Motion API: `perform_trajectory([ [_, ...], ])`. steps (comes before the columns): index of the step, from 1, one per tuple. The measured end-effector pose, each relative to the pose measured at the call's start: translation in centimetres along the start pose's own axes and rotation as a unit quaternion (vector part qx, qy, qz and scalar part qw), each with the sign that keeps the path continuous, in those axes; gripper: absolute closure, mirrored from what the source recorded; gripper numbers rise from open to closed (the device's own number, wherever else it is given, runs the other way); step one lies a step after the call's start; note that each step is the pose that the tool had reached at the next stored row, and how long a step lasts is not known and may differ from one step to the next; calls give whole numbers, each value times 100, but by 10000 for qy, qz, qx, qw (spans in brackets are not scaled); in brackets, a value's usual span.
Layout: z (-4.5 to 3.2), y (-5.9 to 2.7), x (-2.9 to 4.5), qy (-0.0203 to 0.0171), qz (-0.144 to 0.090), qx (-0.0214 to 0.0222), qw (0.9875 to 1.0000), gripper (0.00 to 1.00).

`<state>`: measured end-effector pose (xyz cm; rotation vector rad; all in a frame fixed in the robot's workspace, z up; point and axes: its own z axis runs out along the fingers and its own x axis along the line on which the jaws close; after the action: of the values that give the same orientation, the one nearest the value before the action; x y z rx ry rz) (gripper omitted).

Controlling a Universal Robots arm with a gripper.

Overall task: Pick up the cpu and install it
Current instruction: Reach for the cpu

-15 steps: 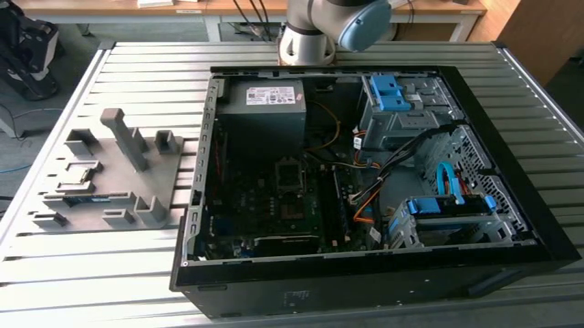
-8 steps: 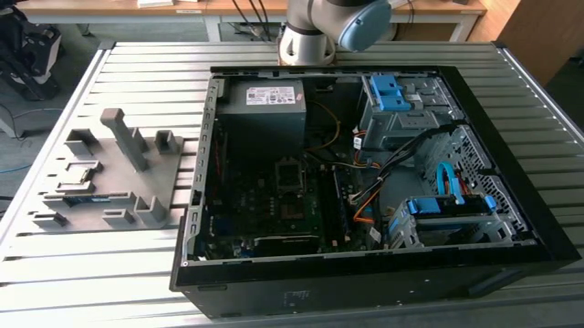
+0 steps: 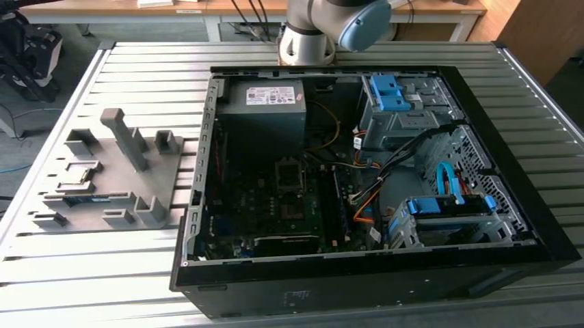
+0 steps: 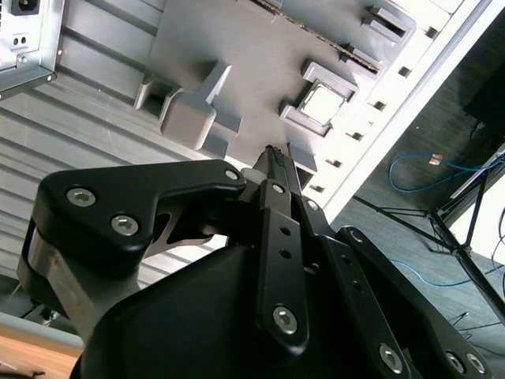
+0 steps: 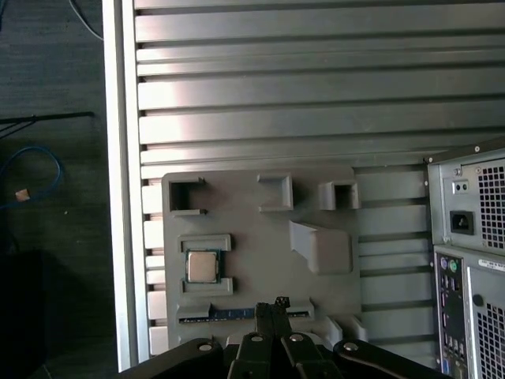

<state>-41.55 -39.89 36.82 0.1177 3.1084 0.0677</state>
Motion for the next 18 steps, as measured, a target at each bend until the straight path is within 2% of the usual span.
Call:
perform_trajectory([
  [18, 95, -5, 14, 0, 0, 0, 10000, 90],
])
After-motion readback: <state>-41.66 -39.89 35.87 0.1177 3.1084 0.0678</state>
